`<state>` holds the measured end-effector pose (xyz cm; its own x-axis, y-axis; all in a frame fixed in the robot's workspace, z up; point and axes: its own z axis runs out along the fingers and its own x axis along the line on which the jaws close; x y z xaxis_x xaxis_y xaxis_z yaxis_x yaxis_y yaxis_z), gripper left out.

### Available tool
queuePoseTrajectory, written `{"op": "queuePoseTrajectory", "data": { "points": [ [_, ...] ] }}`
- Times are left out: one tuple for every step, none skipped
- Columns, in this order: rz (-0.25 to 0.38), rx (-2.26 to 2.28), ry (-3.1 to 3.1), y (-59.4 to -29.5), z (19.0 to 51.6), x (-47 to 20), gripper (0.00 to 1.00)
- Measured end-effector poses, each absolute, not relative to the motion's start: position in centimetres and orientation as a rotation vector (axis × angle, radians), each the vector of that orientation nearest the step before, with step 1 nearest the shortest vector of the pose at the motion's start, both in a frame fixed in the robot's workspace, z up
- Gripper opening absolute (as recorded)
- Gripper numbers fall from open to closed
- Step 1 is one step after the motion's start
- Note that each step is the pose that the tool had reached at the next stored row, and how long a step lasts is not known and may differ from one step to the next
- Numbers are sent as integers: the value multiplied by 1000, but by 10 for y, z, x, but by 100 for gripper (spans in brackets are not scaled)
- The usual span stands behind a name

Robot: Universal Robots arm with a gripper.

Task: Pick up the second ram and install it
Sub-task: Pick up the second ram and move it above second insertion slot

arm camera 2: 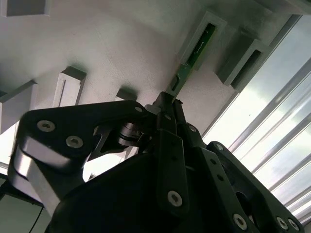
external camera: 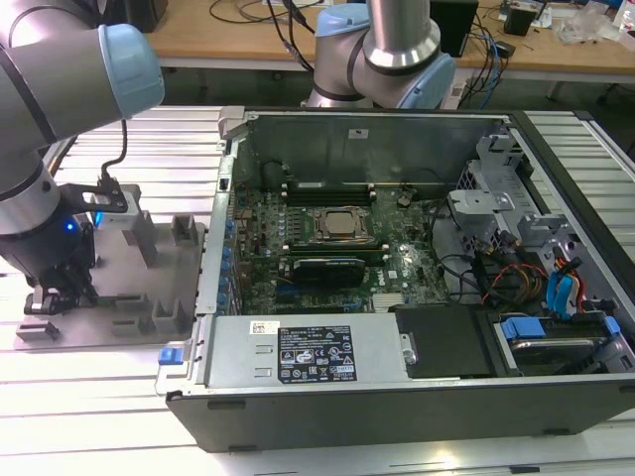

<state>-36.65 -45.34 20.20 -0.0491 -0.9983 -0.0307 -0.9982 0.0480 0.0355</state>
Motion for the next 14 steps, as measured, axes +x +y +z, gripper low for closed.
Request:
{"op": "queuePoseTrajectory", "data": {
  "points": [
    [-74,2164,-2272,-453,203,-367,11],
    [-74,2164,-2272,-453,204,-367,11],
    [-74,2165,-2272,-453,205,-366,11],
    [-74,2164,-2272,-453,207,-367,11],
    [-74,2165,-2272,-453,209,-366,11],
    [-74,2164,-2272,-453,211,-366,11],
    [-74,2165,-2272,-453,213,-366,11],
    [-74,2165,-2272,-453,215,-366,11],
    [-74,2165,-2272,-453,218,-366,11],
    [-74,2165,-2272,-453,219,-366,11],
    [-74,2165,-2272,-453,220,-366,11],
    [-74,2165,-2272,-453,222,-366,11],
    [-74,2165,-2272,-453,223,-366,11],
    [-74,2165,-2272,-453,223,-366,11]
  ]
}}
